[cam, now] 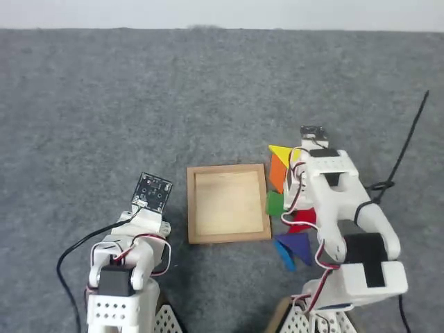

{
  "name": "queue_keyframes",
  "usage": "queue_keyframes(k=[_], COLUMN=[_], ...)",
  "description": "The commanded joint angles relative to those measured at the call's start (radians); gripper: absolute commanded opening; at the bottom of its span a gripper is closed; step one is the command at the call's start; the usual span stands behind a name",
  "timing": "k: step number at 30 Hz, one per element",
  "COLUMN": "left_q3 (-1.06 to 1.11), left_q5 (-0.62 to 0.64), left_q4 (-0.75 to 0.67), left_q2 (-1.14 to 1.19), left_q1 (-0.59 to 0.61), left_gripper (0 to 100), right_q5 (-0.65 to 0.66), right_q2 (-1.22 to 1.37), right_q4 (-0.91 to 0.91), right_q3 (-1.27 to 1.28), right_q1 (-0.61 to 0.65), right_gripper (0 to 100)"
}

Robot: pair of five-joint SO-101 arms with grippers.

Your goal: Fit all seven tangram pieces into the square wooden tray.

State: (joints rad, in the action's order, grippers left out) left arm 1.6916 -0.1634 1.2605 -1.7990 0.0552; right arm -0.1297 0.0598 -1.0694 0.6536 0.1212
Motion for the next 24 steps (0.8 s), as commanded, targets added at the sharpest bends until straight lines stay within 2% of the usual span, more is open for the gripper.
queue_keyframes(k=[1,6,16,21,24], left_q3=[-0.01,-0.01,-0.01,-0.01,-0.01], left_q5=[-0.008,-0.008,-0.008,-0.008,-0.008], left_q4=[0.003,0.003,0.003,0.003,0.003], left_q2=[-0.017,-0.017,-0.017,-0.017,-0.017], left_q1=[0.008,0.009,0.008,0.009,0.009], left_gripper=[2,2,2,2,2], right_q5=[-0.018,-0.026,-0.014,0.028,0.031], right_q2=[0.031,-0.044,-0.447,-0.628,-0.67], right_q4=[-0.002,-0.002,0.001,0.002,0.012], right_q3=[-0.035,-0.029,0.137,0.262,0.341], right_q1=[-0.054,-0.113,-0.125,-0.12,-0.062], right_gripper=[16.7,14.7,15.4,28.7,27.7])
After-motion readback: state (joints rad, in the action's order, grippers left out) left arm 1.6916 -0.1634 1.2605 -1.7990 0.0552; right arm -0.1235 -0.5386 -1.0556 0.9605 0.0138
